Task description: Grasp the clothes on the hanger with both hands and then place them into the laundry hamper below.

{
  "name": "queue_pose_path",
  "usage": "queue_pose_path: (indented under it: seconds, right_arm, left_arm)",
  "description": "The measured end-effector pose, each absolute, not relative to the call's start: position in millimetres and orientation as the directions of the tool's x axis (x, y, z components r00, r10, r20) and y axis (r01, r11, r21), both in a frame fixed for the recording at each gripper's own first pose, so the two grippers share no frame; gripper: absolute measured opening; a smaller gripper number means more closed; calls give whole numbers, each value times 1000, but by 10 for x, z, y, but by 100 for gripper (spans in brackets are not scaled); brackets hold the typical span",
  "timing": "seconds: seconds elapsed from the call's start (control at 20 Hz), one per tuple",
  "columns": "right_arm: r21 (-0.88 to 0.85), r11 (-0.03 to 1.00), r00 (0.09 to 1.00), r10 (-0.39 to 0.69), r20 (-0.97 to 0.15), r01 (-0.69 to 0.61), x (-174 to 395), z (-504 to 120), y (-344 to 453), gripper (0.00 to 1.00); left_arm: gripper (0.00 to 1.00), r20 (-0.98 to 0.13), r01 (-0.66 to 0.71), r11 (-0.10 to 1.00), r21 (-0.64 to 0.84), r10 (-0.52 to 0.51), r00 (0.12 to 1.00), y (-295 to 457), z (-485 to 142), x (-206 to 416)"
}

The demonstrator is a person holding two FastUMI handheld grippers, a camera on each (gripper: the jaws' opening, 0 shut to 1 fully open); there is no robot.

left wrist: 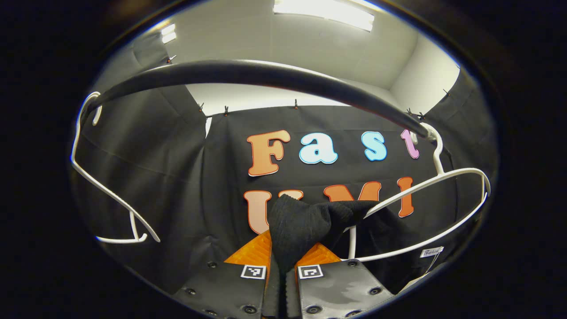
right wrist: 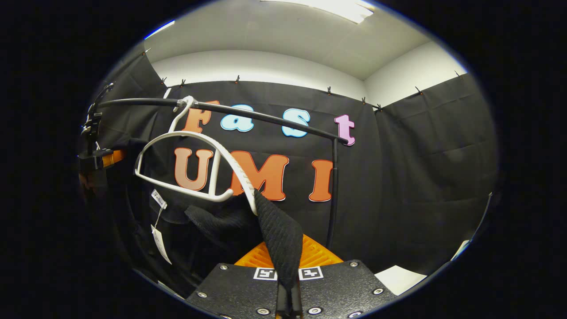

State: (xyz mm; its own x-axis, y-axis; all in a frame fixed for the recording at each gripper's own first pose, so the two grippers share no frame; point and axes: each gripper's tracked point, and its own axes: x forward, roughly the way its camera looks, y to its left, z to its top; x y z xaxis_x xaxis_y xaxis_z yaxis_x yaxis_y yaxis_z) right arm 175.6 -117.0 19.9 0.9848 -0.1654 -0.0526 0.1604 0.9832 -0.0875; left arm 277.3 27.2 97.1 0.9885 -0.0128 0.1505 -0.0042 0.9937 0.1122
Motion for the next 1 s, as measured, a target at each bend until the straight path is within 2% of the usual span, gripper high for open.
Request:
queue_pose_path:
  seconds: [0.05, 0.1, 0.15, 0.4, 0.45, 0.5, 0.65, 0.7, 0.75, 1.0]
  right_arm:
    - [-80, 985, 985, -160, -59, 155, 1743, 178, -1143, 10]
    - [-72, 986, 986, -155, -63, 151, 1729, 162, -1119, 2]
    - [-67, 987, 986, -151, -65, 147, 1723, 148, -1104, 0]
    - [-56, 991, 988, -127, -83, 123, 1729, 47, -1020, 0]
    - [-48, 993, 990, -111, -89, 107, 1723, 20, -976, 2]
    - [-38, 995, 991, -94, -97, 91, 1717, -10, -904, 10]
    - [-56, 996, 991, -68, -112, 62, 1705, -132, -745, 10]
    - [-61, 997, 992, -59, -116, 52, 1696, -158, -684, 10]
    - [-59, 997, 992, -48, -121, 41, 1690, -179, -611, 10]
    - [-42, 999, 992, -3, -129, -3, 1648, -272, -404, 10]
  left_arm:
    - [12, 139, -10, 993, 115, -7, 990, 280, 926, 2809]
    - [12, 130, -15, 993, 115, 0, 992, 299, 895, 2840]
    - [12, 123, -25, 993, 113, 11, 992, 330, 872, 2862]
    - [12, 85, -74, 990, 124, 63, 994, 527, 710, 2976]
    - [12, 73, -81, 990, 118, 72, 995, 583, 670, 2961]
    - [12, 59, -74, 992, 98, 69, 996, 607, 630, 2918]
    - [12, 54, -78, 991, 109, 72, 996, 613, 603, 2856]
    - [15, 61, -76, 990, 122, 69, 996, 607, 597, 2818]
    - [12, 67, -71, 989, 133, 62, 996, 618, 593, 2747]
    - [12, 84, -62, 986, 155, 49, 995, 585, 640, 2565]
